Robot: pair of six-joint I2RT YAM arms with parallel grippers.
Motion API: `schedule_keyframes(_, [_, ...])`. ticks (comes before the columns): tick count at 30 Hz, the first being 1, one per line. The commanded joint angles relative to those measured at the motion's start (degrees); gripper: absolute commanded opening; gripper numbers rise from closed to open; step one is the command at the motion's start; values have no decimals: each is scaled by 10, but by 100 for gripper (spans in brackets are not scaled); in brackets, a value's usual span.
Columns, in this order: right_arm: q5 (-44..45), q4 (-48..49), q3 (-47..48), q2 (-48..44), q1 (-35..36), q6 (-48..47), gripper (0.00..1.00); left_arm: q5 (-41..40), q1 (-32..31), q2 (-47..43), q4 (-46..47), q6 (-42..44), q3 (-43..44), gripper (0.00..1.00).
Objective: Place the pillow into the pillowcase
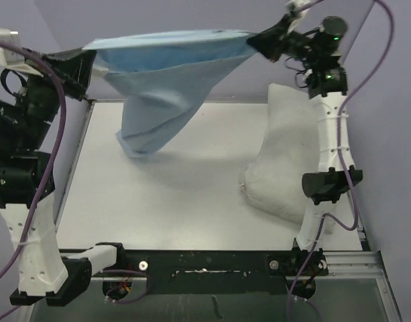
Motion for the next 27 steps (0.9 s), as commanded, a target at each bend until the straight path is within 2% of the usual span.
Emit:
schedule_keyframes(1, [-90, 201, -187, -45, -108, 171, 0, 134, -4, -69, 75, -74, -151, 0])
schedule_keyframes(4, [-32, 62, -307, -42, -106, -1, 0, 153, -49, -105, 106, -92, -354, 0])
schedule_keyframes(5, [0, 28, -340, -39, -104, -38, 0, 148, -92, -107, 119, -92, -438, 0])
schedule_keyframes(7, [31, -26, -396, -33, -105, -99, 0, 134, -160, -87, 146, -89, -532, 0])
schedule_keyframes(9, [37, -66, -445, -32, -108, -146, 3, 125, -224, -42, 171, -87, -582, 0])
schedule_keyframes(13, [39, -108, -516, -70, -125, -210, 7, 121, -306, 56, 228, -105, -612, 0])
schedule_keyframes(16, [35, -108, -550, -114, -137, -228, 0, 133, -348, 105, 236, -104, -592, 0])
schedule_keyframes(20, [5, -111, -558, -155, -139, -241, 0, 158, -380, 119, 246, -106, -581, 0])
schedule_keyframes(24, [-71, -94, -496, -151, -125, -224, 0, 163, -414, 108, 233, -85, -585, 0])
schedule_keyframes(27, [-171, -42, -412, -125, -112, -152, 0, 149, -419, 81, 229, -82, -606, 0])
